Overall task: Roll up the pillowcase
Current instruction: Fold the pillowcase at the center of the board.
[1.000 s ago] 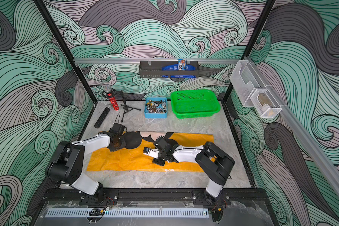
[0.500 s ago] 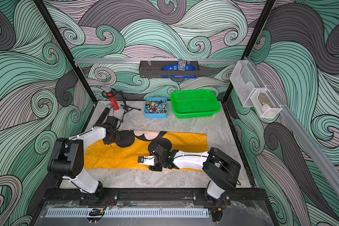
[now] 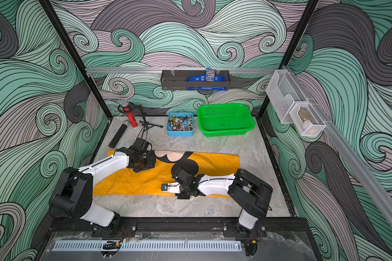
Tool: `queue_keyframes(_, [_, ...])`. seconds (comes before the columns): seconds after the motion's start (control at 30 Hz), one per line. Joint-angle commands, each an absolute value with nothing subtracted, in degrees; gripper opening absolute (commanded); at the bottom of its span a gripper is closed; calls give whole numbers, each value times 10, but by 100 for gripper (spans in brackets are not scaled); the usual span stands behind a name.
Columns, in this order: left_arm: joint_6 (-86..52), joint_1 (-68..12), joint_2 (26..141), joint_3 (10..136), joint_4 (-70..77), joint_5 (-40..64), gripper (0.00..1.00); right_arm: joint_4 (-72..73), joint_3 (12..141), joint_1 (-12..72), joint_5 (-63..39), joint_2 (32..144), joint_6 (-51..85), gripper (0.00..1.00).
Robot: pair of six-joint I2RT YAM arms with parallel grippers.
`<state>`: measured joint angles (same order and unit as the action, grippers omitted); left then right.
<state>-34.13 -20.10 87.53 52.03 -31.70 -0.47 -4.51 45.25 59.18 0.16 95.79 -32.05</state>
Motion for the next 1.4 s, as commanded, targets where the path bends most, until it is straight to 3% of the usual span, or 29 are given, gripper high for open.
queue_keyframes(0.0, [-355,-210,853,511,-318,22,69,-57,460,594,16,966,-315,20])
queue_keyframes(0.23, [-350,-214,857,484,-305,25,70,-65,471,593,2,950,-311,3])
queue_keyframes(0.37, [-334,-213,870,483,-302,12,71,-73,477,599,-9,928,-307,0])
queue_keyframes(1.13, [-300,-211,915,470,-286,-5,71,-109,450,644,-47,916,-277,0])
queue_keyframes(1.2, [-299,-210,917,471,-288,-7,71,-109,453,641,-47,918,-271,2])
queue_keyframes(1.3, [-296,-210,908,477,-295,-6,71,-101,449,638,-26,891,-265,22])
queue_keyframes(1.37, [-295,-210,903,481,-301,-6,71,-95,441,638,-6,875,-266,27])
